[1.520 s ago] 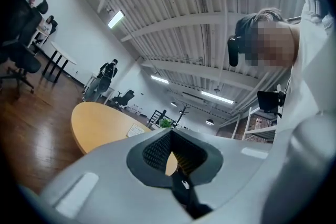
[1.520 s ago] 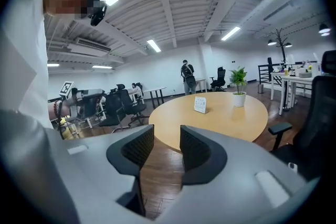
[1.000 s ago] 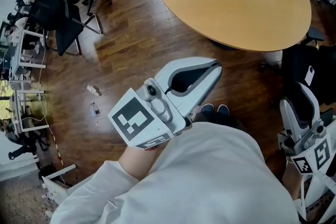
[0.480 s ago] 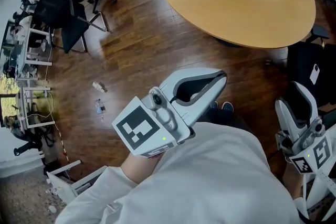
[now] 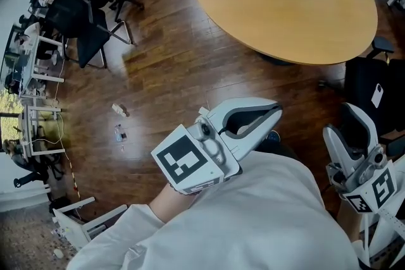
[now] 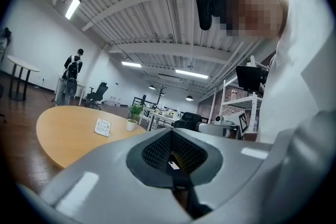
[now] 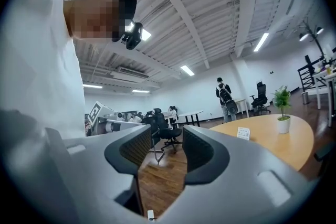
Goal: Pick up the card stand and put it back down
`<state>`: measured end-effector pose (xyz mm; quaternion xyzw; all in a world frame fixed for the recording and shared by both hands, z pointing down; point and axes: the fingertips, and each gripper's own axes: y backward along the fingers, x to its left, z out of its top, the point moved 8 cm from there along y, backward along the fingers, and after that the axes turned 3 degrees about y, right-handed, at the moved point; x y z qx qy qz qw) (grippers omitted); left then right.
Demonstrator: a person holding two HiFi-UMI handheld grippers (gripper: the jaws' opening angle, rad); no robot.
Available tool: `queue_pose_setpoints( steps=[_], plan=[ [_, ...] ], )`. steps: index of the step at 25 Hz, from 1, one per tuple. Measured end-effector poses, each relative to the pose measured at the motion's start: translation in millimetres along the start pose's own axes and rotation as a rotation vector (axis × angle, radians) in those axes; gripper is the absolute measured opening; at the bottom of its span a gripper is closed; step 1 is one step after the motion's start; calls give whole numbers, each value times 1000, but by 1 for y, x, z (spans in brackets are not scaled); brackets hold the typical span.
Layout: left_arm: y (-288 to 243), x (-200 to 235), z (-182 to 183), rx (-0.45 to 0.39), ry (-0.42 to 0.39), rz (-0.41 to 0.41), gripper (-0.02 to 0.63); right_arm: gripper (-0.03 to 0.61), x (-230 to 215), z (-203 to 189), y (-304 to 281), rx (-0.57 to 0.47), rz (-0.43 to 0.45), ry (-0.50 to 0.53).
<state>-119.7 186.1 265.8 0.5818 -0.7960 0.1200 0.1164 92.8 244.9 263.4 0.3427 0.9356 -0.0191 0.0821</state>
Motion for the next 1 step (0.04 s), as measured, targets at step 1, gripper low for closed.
queue_pose_setpoints(
  steps=[1],
  plan=[
    [-1, -1, 0, -1, 3, -2, 0, 176, -1, 1, 1, -5, -3, -1]
  ],
)
